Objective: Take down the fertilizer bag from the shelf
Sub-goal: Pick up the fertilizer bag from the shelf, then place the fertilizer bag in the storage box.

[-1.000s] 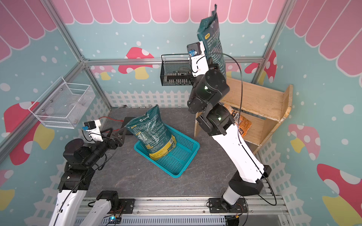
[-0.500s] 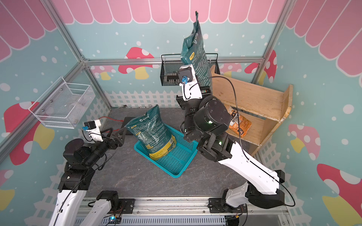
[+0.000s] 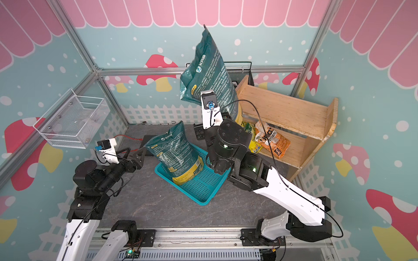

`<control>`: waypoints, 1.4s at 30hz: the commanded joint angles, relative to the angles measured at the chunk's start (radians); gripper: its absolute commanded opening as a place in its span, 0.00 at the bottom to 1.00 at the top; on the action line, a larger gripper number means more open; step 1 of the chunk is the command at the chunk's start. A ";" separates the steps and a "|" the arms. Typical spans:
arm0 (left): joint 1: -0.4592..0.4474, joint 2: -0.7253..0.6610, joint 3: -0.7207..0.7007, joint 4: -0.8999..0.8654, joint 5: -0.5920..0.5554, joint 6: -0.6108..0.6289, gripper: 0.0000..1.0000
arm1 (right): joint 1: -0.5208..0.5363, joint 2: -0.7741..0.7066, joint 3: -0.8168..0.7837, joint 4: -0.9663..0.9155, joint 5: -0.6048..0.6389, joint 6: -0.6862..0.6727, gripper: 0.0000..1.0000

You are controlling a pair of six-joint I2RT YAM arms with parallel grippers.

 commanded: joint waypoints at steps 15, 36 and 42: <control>0.006 -0.008 -0.011 0.011 0.008 -0.001 0.99 | 0.014 0.010 -0.089 0.055 -0.149 0.251 0.00; 0.006 -0.008 -0.012 0.009 0.010 -0.003 0.99 | 0.014 -0.032 -0.199 0.117 -0.200 0.352 0.00; 0.005 -0.008 -0.012 0.010 0.008 -0.002 0.99 | 0.014 -0.048 -0.266 0.126 -0.216 0.386 0.00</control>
